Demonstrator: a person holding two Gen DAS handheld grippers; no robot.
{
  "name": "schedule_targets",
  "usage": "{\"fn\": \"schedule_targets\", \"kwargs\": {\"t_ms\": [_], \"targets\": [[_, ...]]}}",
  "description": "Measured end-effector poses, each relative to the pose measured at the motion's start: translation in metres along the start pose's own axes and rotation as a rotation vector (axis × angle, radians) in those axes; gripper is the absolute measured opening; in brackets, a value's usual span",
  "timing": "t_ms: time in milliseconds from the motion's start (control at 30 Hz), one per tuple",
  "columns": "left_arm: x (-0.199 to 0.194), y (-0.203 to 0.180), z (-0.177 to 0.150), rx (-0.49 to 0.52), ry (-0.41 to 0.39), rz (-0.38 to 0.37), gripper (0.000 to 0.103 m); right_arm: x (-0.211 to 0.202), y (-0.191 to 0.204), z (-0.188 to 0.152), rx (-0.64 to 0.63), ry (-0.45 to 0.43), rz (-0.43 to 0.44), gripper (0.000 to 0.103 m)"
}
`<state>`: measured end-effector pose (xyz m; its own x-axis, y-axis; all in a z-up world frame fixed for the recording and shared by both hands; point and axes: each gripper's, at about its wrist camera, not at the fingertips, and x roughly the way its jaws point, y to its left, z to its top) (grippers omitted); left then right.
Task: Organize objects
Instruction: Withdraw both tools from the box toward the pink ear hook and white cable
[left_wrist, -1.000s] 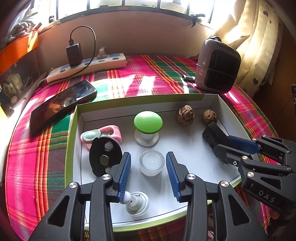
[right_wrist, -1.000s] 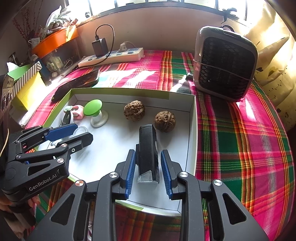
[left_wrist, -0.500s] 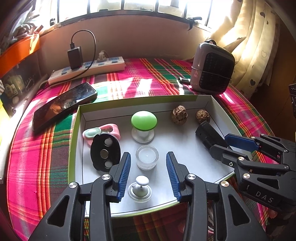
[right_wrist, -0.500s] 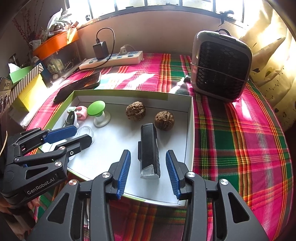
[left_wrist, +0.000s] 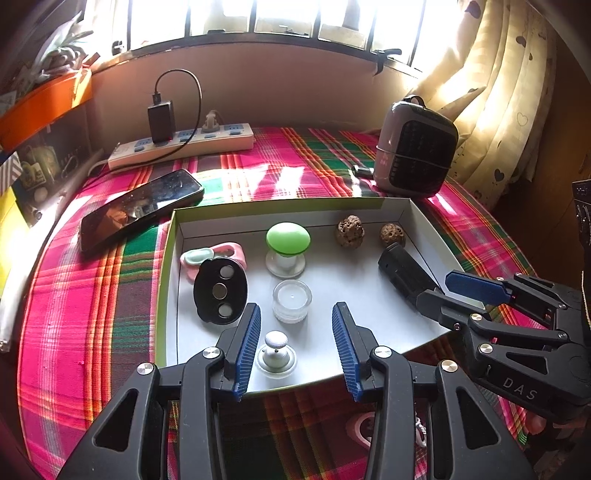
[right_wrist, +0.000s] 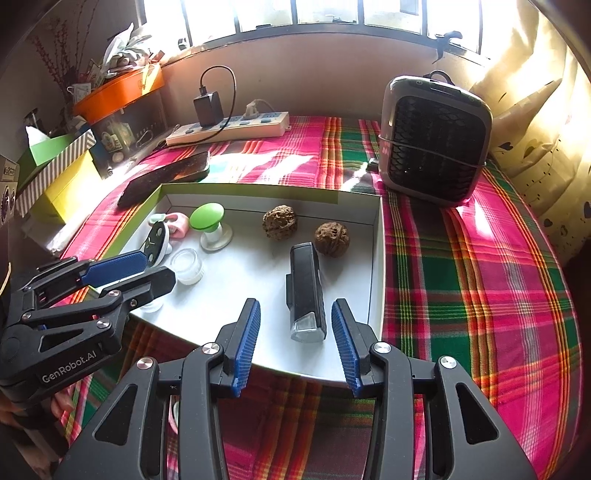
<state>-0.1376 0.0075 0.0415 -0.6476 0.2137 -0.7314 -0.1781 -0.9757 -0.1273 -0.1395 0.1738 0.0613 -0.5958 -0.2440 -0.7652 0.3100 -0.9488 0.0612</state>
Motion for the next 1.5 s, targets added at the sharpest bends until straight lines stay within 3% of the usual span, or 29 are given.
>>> {"fn": "schedule_targets", "kwargs": {"t_ms": [367, 500, 1100, 1500], "targets": [[-0.028, 0.0, -0.013, -0.028, -0.043, -0.018, 0.039, -0.025, 0.002, -0.01, -0.004, -0.07, -0.006, 0.052], [-0.039, -0.004, -0.022, -0.024, -0.049, -0.046, 0.046, -0.033, 0.005, -0.015, -0.012, -0.088, -0.017, 0.052], [-0.022, -0.031, -0.06, -0.011, 0.08, -0.094, 0.048, -0.046, -0.002, -0.045, 0.012, -0.092, -0.011, 0.053], [-0.02, -0.034, -0.063, -0.01, 0.095, -0.081, 0.049, -0.047, -0.006, -0.053, 0.026, -0.089, 0.006, 0.053]]}}
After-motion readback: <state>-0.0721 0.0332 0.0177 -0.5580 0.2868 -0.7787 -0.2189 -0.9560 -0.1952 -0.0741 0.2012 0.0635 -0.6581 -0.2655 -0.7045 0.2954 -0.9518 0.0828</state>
